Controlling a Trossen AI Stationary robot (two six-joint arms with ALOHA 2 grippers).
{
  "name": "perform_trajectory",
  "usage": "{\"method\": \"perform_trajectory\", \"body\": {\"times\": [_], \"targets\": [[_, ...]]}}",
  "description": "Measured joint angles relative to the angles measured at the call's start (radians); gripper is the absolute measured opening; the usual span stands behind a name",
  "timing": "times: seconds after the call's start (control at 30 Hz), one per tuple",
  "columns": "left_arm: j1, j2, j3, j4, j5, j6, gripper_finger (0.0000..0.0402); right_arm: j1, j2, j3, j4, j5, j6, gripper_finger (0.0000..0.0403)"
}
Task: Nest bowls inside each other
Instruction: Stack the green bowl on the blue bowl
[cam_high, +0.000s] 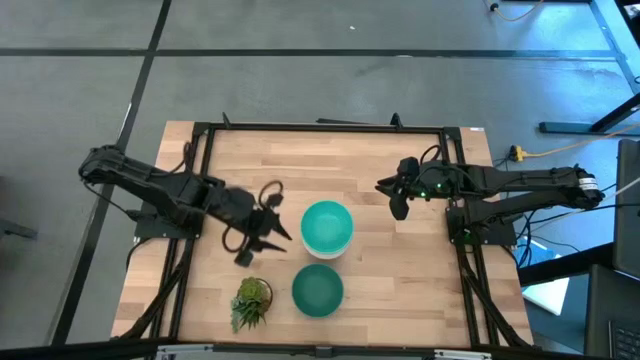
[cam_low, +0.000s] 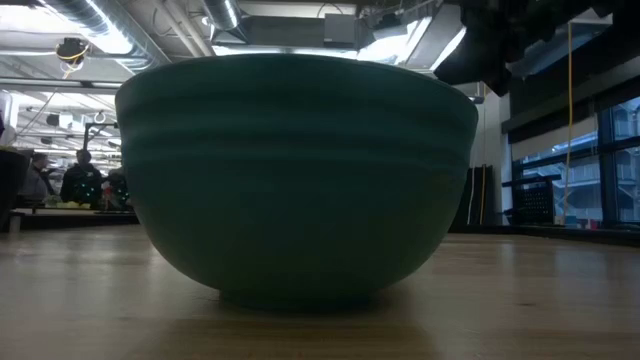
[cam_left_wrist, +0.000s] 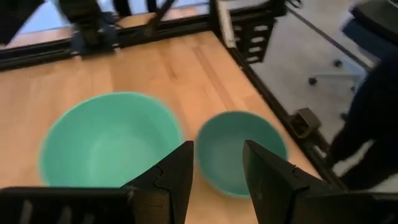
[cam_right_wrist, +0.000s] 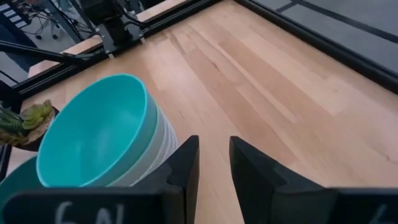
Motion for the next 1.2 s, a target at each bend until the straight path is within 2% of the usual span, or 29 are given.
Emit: {"method": "perform_trajectory", "body": {"times": [0.23, 0.47, 0.7, 0.9, 1.2], "targets": [[-0.087, 0.168, 0.134, -0.076, -0.081, -0.042, 0.0134, 0.000, -0.001, -0.016, 0.027, 0.000, 0.000, 0.0091], [-0.170, 0.361, 0.220, -0.096, -0.085, -0.109, 0.0134, 0.000, -0.001, -0.016, 0.026, -0.072, 0.000, 0.0091], [-0.270, 0.475, 0.352, -0.253, -0.091, -0.182, 0.0133, 0.000, 0.001, -0.016, 0.024, -0.077, 0.023, 0.0091], [-0.324, 0.528, 0.377, -0.258, -0.216, -0.184, 0.0133, 0.000, 0.001, -0.016, 0.024, -0.077, 0.056, 0.0091], [-0.386, 0.639, 0.376, -0.221, -0.213, -0.187, 0.0133, 0.000, 0.001, -0.016, 0.024, -0.072, 0.161, 0.0091]]}}
